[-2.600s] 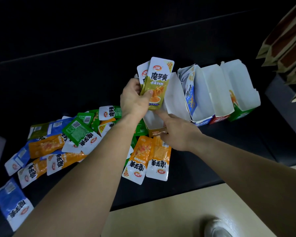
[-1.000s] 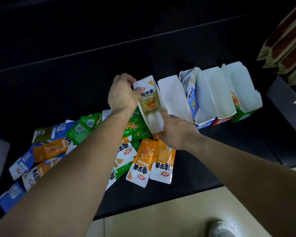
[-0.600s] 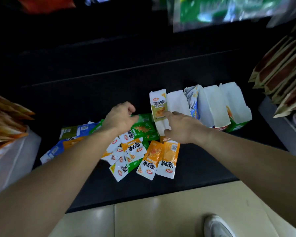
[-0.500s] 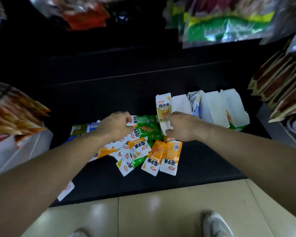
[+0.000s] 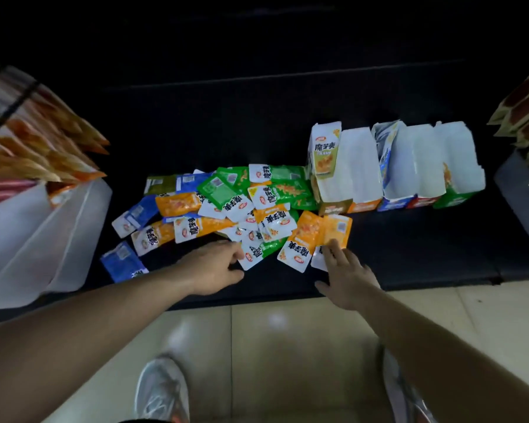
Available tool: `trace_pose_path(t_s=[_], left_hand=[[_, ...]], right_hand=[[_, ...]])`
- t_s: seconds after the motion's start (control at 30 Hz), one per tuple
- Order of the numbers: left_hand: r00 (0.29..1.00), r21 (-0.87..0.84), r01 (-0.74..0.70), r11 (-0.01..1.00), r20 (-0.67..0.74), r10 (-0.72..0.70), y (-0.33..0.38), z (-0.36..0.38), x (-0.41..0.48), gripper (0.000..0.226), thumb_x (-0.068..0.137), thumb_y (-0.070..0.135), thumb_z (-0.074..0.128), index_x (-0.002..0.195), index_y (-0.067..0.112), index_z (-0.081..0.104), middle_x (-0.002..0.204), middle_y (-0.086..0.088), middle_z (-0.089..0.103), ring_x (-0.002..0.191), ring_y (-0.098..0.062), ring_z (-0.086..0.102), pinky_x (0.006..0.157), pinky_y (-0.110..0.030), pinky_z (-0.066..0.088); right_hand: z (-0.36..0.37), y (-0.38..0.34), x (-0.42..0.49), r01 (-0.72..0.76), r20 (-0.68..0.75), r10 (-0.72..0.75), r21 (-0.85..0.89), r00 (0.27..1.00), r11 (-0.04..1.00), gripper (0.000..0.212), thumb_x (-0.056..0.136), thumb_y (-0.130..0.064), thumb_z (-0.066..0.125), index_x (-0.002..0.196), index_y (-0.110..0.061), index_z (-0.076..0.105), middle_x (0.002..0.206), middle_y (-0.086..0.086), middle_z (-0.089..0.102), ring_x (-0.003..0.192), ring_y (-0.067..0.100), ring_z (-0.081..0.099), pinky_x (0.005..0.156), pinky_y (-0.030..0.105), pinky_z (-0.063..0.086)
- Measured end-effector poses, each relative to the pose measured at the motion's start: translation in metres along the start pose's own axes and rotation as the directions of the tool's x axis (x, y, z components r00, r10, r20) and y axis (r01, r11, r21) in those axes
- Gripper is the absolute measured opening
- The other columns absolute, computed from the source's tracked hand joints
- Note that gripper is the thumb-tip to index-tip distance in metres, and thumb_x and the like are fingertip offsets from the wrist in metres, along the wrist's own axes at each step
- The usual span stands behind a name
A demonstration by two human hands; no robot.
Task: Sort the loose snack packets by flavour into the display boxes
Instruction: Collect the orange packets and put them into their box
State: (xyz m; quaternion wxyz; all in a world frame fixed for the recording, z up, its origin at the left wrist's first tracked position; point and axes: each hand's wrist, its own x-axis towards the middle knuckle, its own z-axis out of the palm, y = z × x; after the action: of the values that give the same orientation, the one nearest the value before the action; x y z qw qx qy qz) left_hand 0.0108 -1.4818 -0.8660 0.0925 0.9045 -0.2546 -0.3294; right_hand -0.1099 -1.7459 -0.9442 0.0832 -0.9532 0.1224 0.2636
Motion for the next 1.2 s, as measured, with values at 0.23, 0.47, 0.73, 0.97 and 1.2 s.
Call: trace_pose_path(t_s=[0.23,0.47,0.73,0.97,1.2], left_hand=[[0.993,0.002,-0.096,0.995,0.071,0.096,0.038,0.044,0.046,0.047,0.094,0.041,0.058,0.137,0.029,0.045,0.14,0.007,0.047,0.123,-0.015,0.05,0.1,-0.039,0.047],[0.985,-0.029,-0.082,0.996,0.151,0.085,0.034,0.074,0.044,0.045,0.095,0.044,0.057,0.136,0.031,0.045,0.136,0.011,0.044,0.116,-0.013,0.053,0.097,-0.039,0.049],[0.989,-0.168,0.02,0.986,0.147,0.005,0.015,0.076,0.025,0.038,0.093,0.04,0.063,0.129,0.032,0.052,0.128,0.013,0.05,0.101,-0.004,0.052,0.096,-0.029,0.048],[0.993,-0.204,0.032,0.978,0.117,-0.008,0.022,0.067,0.025,0.041,0.092,0.04,0.065,0.129,0.031,0.051,0.127,0.011,0.052,0.102,-0.007,0.055,0.095,-0.031,0.05],[0.982,-0.718,0.139,0.682,0.188,-0.003,0.066,0.036,0.026,0.03,0.103,0.044,0.046,0.133,0.04,0.044,0.097,-0.009,0.074,0.075,-0.024,0.075,0.072,-0.035,0.058]], right_hand=[[0.021,0.003,0.008,-0.023,-0.31,0.057,0.11,0.949,0.994,0.055,0.089,-0.045,0.06,0.135,-0.021,0.043,0.139,0.005,0.041,0.118,0.03,0.045,0.087,0.043,0.047],[0.005,0.023,0.033,-0.071,-0.201,0.08,0.055,0.976,0.996,0.09,0.073,-0.076,0.064,0.143,-0.029,0.033,0.132,0.004,0.039,0.121,0.03,0.04,0.095,0.045,0.043],[0.005,0.026,0.021,-0.284,-0.088,0.311,0.234,0.946,0.93,0.122,0.054,-0.077,0.079,0.149,-0.021,0.026,0.137,0.01,0.036,0.13,0.031,0.038,0.102,0.043,0.041],[-0.002,0.023,0.006,-0.275,-0.038,0.345,0.525,0.938,0.806,0.069,0.067,-0.04,0.089,0.118,-0.025,0.045,0.106,0.001,0.057,0.093,0.026,0.061,0.073,0.04,0.055],[-0.04,-0.017,-0.031,0.144,-0.24,0.063,0.751,0.969,0.645,0.014,0.084,-0.018,0.075,0.09,-0.029,0.067,0.079,-0.012,0.067,0.072,0.01,0.063,0.063,0.029,0.05]])
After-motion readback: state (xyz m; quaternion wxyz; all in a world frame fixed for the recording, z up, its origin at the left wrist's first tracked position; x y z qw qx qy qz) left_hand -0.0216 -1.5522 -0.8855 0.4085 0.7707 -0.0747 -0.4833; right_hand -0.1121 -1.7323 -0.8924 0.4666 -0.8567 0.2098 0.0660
